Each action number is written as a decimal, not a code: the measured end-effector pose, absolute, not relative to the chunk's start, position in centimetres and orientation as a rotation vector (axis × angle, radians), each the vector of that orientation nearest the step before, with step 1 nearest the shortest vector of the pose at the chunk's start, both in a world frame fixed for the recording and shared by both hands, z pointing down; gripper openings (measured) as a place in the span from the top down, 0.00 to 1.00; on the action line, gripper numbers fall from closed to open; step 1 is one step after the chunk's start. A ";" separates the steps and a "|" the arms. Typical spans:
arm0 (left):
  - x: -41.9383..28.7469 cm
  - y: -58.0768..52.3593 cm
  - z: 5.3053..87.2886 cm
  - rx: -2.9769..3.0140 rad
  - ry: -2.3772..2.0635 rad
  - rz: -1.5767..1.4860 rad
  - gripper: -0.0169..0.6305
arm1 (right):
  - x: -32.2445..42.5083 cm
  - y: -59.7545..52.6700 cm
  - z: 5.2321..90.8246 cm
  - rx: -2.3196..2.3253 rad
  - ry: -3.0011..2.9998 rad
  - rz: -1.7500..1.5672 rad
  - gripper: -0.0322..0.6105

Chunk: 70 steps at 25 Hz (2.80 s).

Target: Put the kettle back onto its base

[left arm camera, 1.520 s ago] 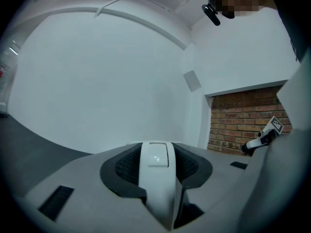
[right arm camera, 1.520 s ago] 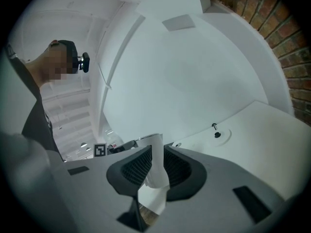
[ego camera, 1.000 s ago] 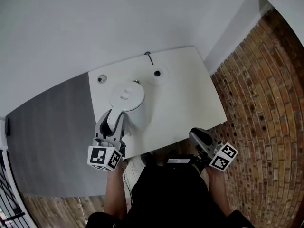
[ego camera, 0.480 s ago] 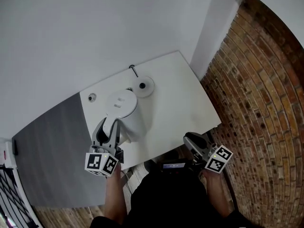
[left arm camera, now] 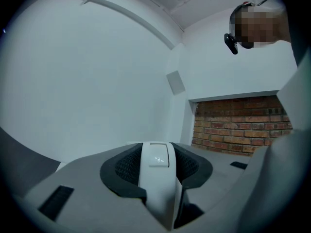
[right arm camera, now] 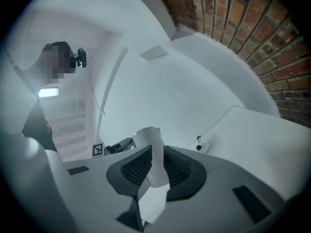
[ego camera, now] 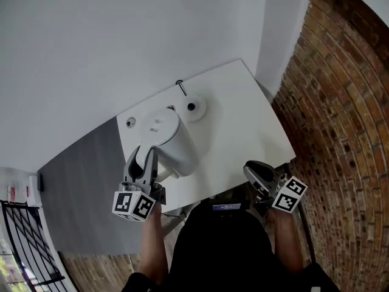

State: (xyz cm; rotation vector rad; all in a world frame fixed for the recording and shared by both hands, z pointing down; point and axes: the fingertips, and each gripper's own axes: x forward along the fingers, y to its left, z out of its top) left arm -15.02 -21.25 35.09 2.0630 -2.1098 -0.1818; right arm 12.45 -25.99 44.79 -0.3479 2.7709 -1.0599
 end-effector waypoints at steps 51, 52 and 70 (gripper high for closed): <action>-21.7 -46.0 39.3 2.372 -1.895 -0.194 0.70 | 12.4 -28.5 43.0 -0.994 2.706 -0.930 0.83; -21.6 -46.2 39.3 2.375 -1.900 -0.186 0.70 | 12.5 -28.6 42.9 -0.993 2.704 -0.930 0.83; -19.7 -45.1 40.4 2.480 -1.878 -0.179 0.70 | 12.5 -28.4 43.3 -0.976 2.712 -0.961 0.83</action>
